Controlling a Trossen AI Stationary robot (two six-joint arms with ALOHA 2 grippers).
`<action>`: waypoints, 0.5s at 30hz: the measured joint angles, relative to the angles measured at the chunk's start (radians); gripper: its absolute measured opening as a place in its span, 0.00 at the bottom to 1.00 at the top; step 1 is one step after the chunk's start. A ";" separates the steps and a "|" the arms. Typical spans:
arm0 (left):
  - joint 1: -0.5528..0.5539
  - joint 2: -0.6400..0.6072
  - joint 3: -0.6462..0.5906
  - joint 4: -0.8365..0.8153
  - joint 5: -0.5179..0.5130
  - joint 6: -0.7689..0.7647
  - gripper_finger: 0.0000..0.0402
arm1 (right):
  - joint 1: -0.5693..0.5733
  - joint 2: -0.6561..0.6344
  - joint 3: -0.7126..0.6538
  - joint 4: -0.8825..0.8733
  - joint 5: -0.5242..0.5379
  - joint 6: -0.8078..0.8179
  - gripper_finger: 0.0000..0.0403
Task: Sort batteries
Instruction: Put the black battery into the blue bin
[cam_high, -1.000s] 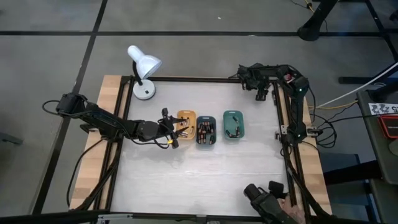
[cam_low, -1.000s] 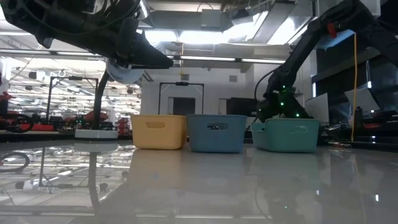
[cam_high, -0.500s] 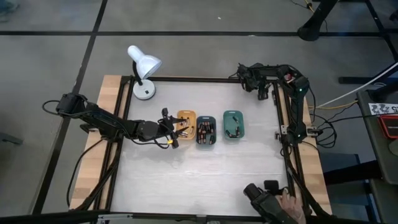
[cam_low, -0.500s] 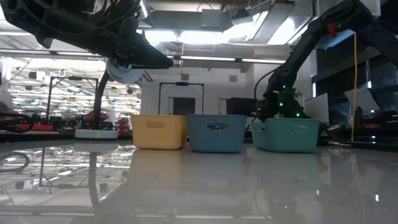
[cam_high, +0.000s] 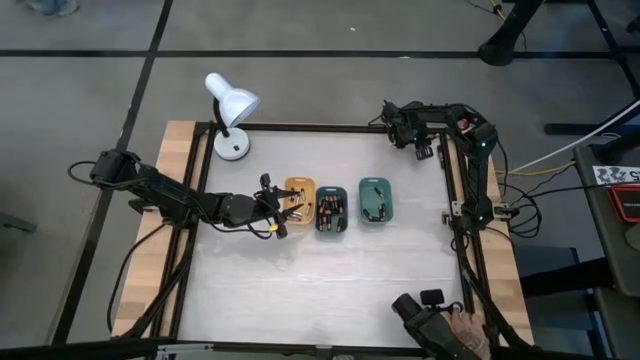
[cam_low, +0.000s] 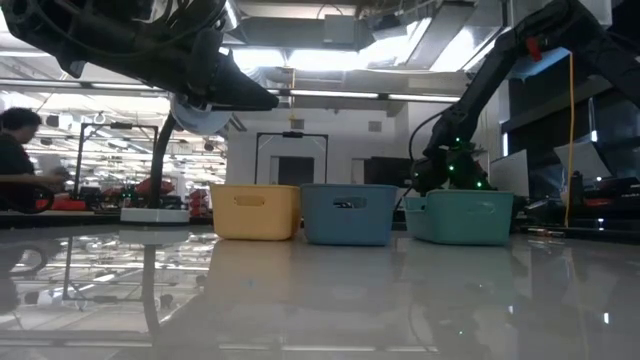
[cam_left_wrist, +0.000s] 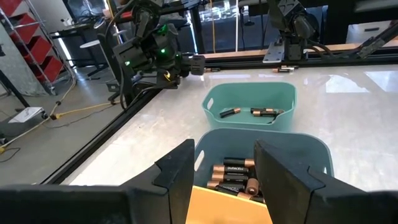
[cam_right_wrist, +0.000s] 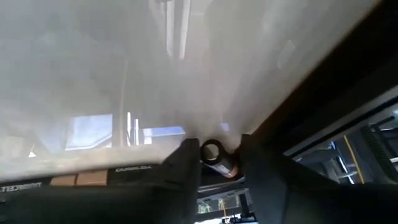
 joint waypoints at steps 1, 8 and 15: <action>0.000 0.000 0.000 -0.001 0.000 0.000 0.39 | 0.000 0.000 -0.002 -0.002 -0.001 0.001 0.24; 0.000 0.000 0.000 -0.001 0.000 0.000 0.39 | 0.021 0.000 -0.003 -0.008 -0.012 0.066 0.02; 0.000 0.000 0.000 -0.001 0.000 0.008 0.39 | 0.099 0.000 -0.003 -0.072 -0.026 0.111 0.01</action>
